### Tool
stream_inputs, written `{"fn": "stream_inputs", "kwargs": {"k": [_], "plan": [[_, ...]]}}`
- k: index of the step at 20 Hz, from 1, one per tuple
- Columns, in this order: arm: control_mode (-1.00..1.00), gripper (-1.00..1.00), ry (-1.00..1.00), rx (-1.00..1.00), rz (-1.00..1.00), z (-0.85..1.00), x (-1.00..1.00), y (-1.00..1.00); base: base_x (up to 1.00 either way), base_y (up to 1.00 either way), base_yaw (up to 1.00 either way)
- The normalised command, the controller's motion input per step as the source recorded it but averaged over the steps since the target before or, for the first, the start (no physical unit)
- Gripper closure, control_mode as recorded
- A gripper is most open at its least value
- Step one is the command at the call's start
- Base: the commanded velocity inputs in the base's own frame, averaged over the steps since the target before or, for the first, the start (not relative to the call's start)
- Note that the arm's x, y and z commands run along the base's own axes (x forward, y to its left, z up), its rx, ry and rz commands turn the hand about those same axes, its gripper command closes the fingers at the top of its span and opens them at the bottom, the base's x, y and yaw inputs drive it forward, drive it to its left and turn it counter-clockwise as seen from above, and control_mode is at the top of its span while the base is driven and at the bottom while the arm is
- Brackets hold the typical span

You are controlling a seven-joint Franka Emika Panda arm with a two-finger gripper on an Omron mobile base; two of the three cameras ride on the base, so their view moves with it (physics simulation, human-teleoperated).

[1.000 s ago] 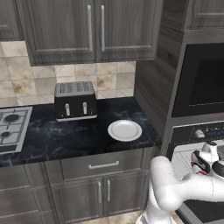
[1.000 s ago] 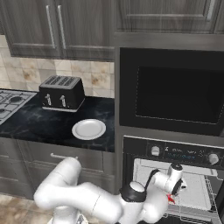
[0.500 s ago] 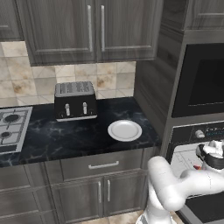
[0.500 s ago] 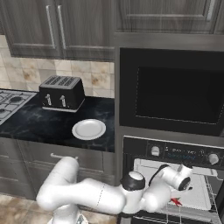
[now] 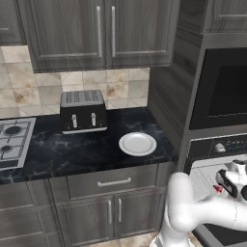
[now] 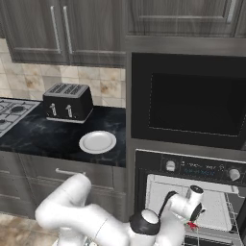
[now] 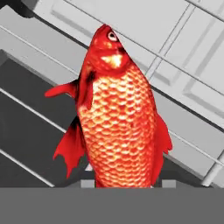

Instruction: Take the fish from the oven and place it on the plate on the counter.

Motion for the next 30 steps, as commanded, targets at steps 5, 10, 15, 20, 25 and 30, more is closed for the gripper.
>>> {"fn": "stream_inputs", "kwargs": {"k": [5,10,15,20,25,30], "plan": [[-1.0,1.0,-0.41,-0.12,-0.01,-0.49,-1.0,1.0,0.0,0.0,0.0],[-1.0,1.0,-0.26,0.0,-0.03,0.72,-0.79,0.74,0.0,0.0,0.0],[-1.0,1.0,-0.28,0.03,-0.03,1.0,-0.47,0.31,0.0,0.0,0.0],[-1.0,1.0,-0.36,0.05,-0.03,1.0,-0.38,0.0,0.0,0.0,0.0],[-1.0,1.0,-0.27,0.06,-0.01,1.0,-0.26,0.18,0.0,0.0,0.0],[-1.0,1.0,-0.23,0.03,0.0,1.0,-0.17,0.18,0.0,0.0,0.0]]}}
